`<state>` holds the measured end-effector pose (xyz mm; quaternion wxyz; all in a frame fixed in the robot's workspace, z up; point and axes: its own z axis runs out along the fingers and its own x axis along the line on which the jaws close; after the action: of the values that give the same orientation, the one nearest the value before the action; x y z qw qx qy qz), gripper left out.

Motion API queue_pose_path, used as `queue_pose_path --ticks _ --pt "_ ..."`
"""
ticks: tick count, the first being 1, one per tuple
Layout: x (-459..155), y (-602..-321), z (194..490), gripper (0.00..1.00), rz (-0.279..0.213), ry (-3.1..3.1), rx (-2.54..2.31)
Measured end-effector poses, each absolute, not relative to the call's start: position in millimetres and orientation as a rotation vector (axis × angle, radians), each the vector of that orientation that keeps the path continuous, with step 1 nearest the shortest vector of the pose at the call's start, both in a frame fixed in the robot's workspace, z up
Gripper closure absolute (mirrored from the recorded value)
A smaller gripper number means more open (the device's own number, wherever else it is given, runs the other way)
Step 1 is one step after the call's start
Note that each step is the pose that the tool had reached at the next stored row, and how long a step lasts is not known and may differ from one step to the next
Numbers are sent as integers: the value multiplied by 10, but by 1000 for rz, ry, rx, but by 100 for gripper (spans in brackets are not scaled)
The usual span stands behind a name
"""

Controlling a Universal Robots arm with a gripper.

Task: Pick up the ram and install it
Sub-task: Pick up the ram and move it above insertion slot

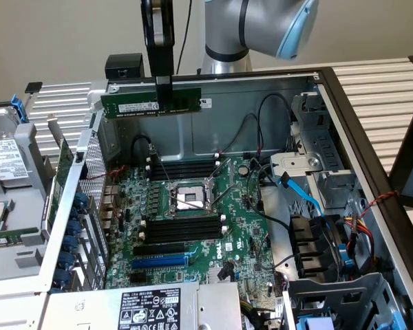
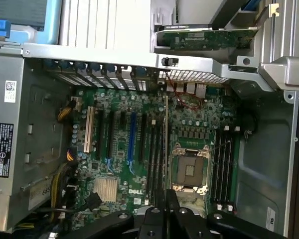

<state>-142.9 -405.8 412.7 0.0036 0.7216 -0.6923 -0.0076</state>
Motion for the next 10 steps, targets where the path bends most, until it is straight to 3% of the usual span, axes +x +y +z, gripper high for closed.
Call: queue_pose_path --ticks 10 --pt "-1249 -4016 4005 87 -34 -2174 2267"
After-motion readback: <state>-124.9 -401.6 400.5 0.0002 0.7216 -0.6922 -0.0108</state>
